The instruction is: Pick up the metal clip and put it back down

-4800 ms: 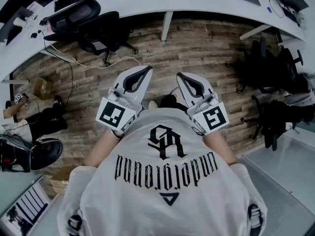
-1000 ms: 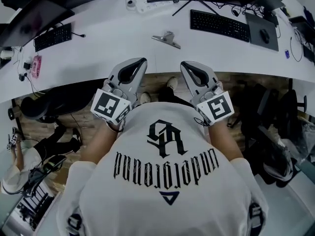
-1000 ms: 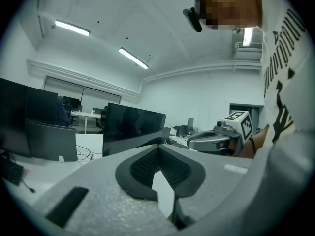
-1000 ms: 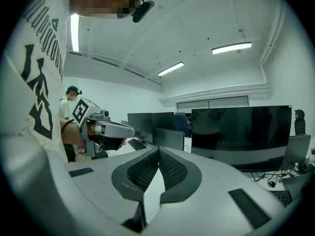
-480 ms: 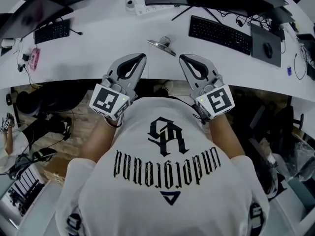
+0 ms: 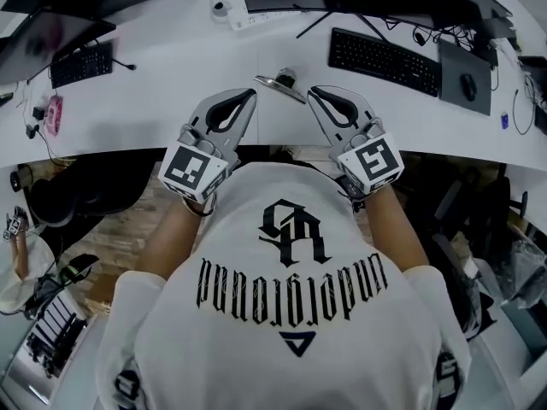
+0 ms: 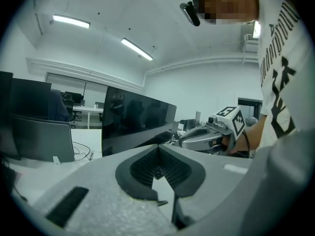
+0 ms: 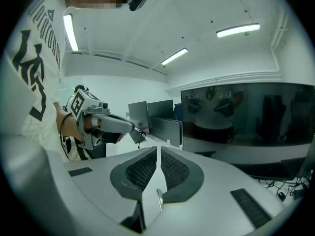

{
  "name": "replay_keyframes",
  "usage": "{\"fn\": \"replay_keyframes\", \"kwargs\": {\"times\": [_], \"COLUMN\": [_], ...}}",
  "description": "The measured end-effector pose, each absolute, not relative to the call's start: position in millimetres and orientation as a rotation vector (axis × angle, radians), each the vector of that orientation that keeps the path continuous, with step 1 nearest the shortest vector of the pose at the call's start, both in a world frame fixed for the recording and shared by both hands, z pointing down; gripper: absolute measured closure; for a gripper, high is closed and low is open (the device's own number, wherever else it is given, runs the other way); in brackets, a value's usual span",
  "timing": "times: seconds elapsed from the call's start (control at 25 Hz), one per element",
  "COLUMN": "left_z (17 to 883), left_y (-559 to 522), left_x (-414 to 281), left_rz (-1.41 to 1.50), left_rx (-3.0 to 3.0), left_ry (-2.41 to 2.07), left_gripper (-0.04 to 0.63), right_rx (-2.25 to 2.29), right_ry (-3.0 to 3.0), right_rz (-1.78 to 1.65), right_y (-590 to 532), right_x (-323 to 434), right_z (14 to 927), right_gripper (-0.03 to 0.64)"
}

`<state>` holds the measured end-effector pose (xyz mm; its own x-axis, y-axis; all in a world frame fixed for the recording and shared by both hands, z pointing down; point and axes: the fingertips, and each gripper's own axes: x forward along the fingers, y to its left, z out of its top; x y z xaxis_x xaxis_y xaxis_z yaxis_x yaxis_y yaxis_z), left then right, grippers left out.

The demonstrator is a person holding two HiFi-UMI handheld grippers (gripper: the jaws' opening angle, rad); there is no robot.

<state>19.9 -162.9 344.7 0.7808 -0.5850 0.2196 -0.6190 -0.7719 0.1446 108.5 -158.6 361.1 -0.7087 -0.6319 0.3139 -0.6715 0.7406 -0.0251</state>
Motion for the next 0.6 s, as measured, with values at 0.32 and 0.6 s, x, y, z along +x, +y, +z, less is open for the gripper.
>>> {"fn": "replay_keyframes", "kwargs": {"times": [0.32, 0.6], "left_z": [379.0, 424.0], "left_y": [-196.7, -224.9], "left_x": [15.9, 5.5], "left_rz": [0.307, 0.349], "left_rx": [2.736, 2.689], "left_ry": [-0.874, -0.826], "left_gripper": [0.583, 0.583], "right_rx": [1.007, 0.978], "right_ry": [-2.586, -2.525], "right_rz": [0.289, 0.379], "right_y": [-191.3, -214.8], "right_x": [98.5, 93.0], "right_z": [407.8, 460.1], "right_gripper": [0.601, 0.598]}}
